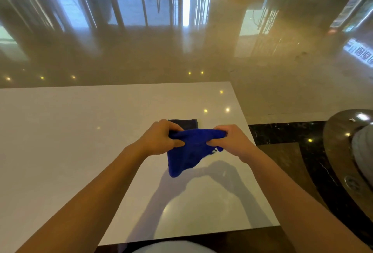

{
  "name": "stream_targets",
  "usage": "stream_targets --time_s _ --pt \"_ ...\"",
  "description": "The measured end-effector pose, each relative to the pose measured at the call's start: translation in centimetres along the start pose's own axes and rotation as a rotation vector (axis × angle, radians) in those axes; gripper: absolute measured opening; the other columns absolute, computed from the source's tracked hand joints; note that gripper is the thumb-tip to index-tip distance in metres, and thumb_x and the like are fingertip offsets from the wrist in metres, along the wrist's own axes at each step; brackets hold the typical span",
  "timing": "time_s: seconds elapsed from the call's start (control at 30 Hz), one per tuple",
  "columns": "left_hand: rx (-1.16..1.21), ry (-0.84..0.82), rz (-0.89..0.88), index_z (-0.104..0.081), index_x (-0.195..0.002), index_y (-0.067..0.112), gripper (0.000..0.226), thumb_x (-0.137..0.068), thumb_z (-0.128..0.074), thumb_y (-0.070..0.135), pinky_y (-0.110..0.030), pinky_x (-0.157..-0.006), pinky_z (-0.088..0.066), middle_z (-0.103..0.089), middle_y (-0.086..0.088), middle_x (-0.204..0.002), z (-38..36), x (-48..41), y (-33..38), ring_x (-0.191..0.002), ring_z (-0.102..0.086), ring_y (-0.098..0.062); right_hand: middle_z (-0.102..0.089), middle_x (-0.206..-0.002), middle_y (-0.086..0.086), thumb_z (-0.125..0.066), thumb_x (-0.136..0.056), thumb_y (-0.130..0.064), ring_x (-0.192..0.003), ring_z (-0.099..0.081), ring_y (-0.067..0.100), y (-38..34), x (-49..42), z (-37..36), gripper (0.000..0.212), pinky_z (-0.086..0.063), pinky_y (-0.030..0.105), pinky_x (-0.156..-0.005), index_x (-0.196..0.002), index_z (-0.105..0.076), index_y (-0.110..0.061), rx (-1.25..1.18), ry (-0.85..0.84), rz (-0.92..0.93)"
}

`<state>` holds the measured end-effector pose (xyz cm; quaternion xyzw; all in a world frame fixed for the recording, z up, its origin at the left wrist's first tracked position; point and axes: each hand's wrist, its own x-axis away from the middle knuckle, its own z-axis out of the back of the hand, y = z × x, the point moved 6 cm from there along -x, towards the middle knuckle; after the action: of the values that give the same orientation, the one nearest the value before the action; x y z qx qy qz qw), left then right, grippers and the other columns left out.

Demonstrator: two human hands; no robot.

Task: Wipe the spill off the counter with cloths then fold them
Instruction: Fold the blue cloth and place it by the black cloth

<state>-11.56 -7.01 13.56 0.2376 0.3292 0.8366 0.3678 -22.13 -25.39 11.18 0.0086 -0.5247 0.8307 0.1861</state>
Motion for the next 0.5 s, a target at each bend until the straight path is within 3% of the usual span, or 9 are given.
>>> stream_targets --time_s 0.13,0.2,0.3,0.37,0.43,0.5 --pt "-0.135 0.207 -0.176 -0.076 -0.106 0.024 0.030 -0.082 -0.073 0.007 -0.007 -0.068 -0.042 -0.069 0.014 -0.090 1.1 0.4 1.2 -0.076 -0.061 0.003 -0.069 -0.086 -0.015 -0.079 -0.080 -0.009 -0.084 -0.066 0.005 -1.2 -0.1 1.2 0.032 -0.051 0.013 -0.067 -0.093 -0.066 -0.035 0.214 0.090 0.167" --pt "-0.198 0.325 -0.285 -0.077 -0.102 0.023 0.029 -0.079 -0.075 0.006 -0.007 -0.073 -0.038 -0.070 0.012 -0.090 0.4 1.3 1.3 -0.075 -0.056 0.004 -0.070 -0.094 -0.009 -0.080 -0.079 -0.007 -0.086 -0.064 0.006 -0.7 0.6 1.0 0.031 -0.051 0.017 -0.077 -0.101 -0.070 -0.026 0.318 0.180 0.269" --pt "-0.309 0.379 -0.316 -0.075 -0.103 0.022 0.027 -0.080 -0.075 0.009 -0.023 -0.083 -0.045 -0.075 0.003 -0.103 -3.6 2.9 -1.1 -0.095 -0.058 -0.014 -0.069 -0.114 0.002 -0.077 -0.081 -0.009 -0.105 -0.061 0.016 2.5 2.5 -2.2 0.033 -0.052 0.029 -0.092 -0.112 -0.070 -0.018 0.519 0.223 0.344" --pt "-0.392 0.184 -0.192 -0.069 -0.114 0.026 0.030 -0.084 -0.071 0.018 -0.028 -0.089 -0.045 -0.071 0.002 -0.117 -8.1 4.0 -4.5 -0.108 -0.058 -0.022 -0.064 -0.128 0.004 -0.070 -0.087 -0.015 -0.118 -0.056 0.020 6.5 3.7 -6.0 0.038 -0.048 0.034 -0.100 -0.125 -0.064 -0.020 0.725 0.053 0.270" --pt "-0.500 -0.177 -0.022 -0.057 -0.130 0.030 0.043 -0.087 -0.065 0.030 -0.034 -0.103 -0.039 -0.053 0.002 -0.144 -13.3 5.7 -8.4 -0.127 -0.047 -0.025 -0.052 -0.146 0.004 -0.059 -0.093 -0.016 -0.134 -0.044 0.022 11.3 5.1 -9.7 0.045 -0.037 0.038 -0.111 -0.137 -0.055 -0.024 0.874 -0.201 0.125" --pt "-0.510 -0.311 0.081 -0.048 -0.139 0.031 0.051 -0.090 -0.060 0.033 -0.039 -0.112 -0.035 -0.033 0.000 -0.160 -16.0 7.3 -10.5 -0.140 -0.035 -0.028 -0.046 -0.152 0.004 -0.057 -0.094 -0.018 -0.140 -0.038 0.022 13.9 6.2 -11.3 0.046 -0.031 0.039 -0.117 -0.139 -0.051 -0.024 0.850 -0.234 0.022"
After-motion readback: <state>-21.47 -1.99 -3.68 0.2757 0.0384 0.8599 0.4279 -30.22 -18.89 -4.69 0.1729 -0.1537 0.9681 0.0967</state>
